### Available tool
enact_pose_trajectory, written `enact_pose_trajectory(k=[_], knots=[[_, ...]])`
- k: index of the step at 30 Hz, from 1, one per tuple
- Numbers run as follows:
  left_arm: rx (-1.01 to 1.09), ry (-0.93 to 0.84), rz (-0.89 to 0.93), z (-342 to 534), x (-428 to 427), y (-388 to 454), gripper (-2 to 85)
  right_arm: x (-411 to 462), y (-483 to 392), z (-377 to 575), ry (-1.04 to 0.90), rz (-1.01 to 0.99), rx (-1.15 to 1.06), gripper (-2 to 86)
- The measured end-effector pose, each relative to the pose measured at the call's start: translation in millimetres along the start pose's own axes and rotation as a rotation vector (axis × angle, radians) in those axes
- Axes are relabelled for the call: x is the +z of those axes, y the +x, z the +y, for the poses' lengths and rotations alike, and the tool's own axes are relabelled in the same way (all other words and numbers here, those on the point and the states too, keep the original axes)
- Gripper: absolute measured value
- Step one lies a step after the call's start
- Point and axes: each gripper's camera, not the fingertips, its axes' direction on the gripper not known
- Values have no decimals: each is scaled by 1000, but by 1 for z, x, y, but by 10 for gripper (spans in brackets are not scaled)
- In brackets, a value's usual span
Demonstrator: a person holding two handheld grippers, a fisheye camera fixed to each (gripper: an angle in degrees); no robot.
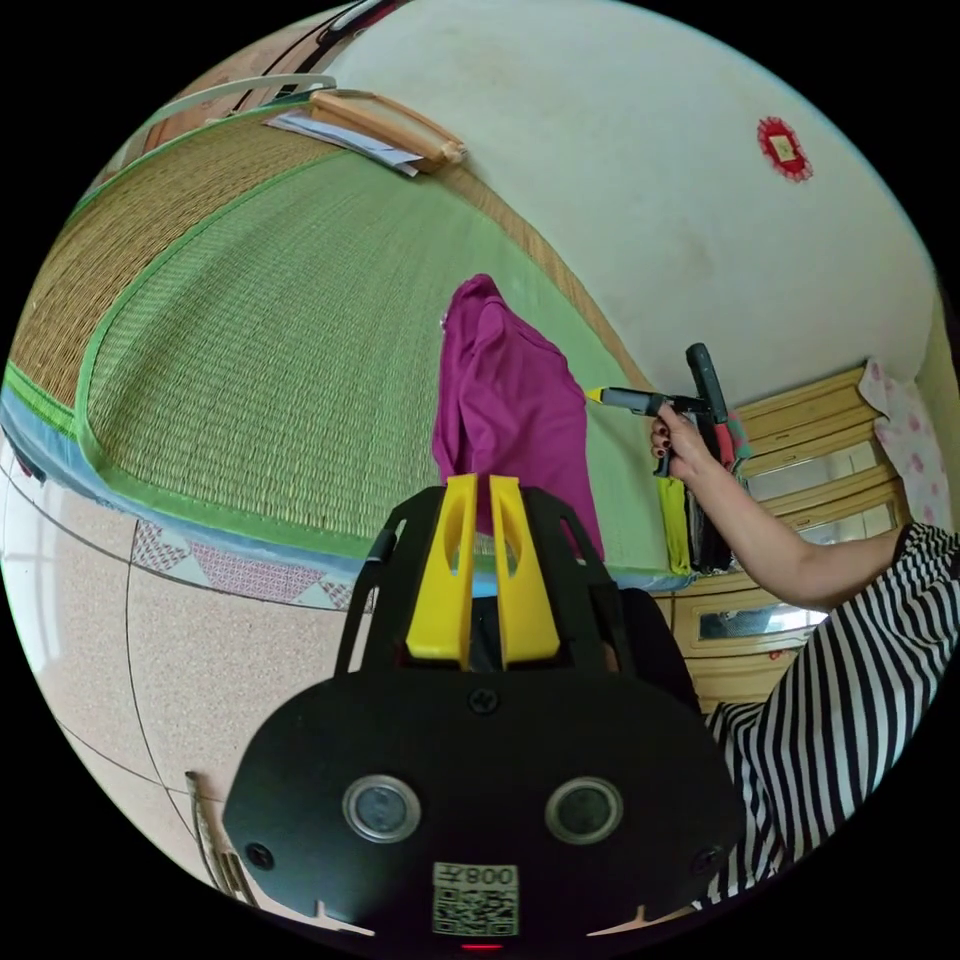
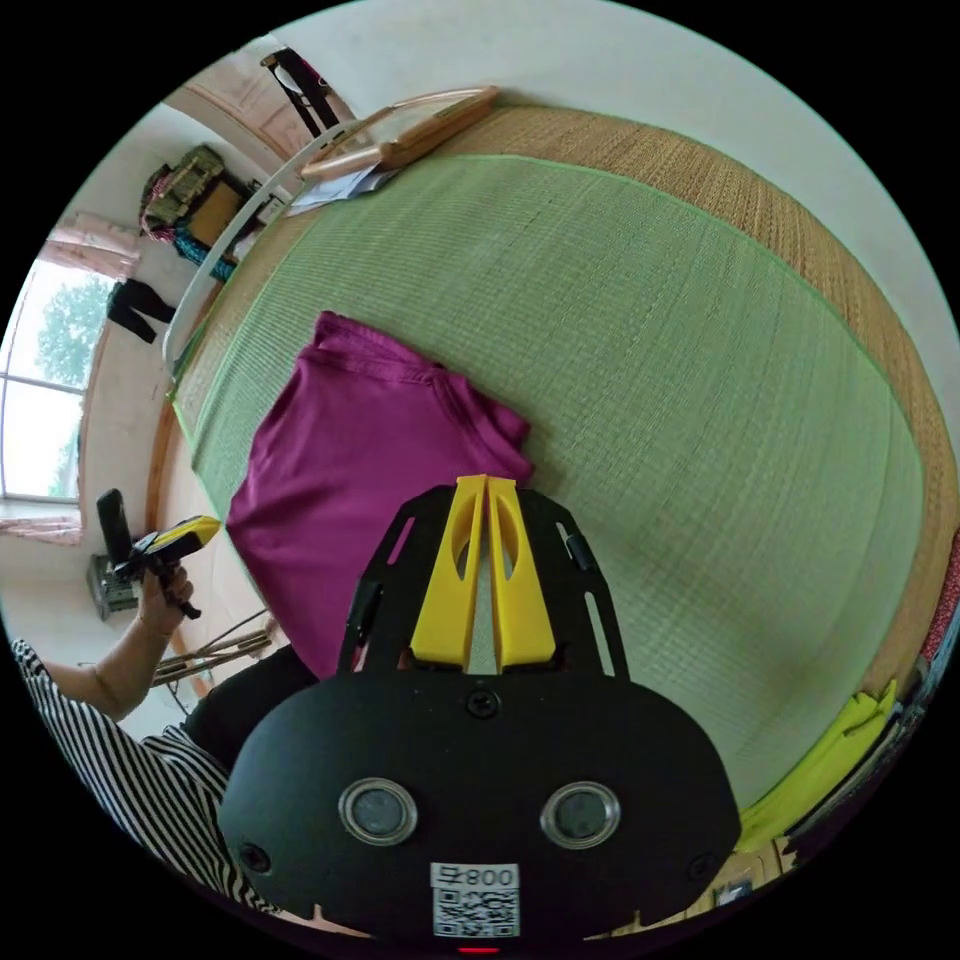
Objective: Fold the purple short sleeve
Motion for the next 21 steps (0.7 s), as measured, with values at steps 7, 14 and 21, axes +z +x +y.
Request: enact_pose_trajectory(k=[7,14,21], knots=[[-9,-61,-5,5,15,9,16,11,4,106,-77,-296,77,77],[5,-97,-8,10,18,20,13,32,6,198,-128,-478,213,93],[-20,-51,48,29,7,32,17,33,8,232,-135,-562,263,92]])
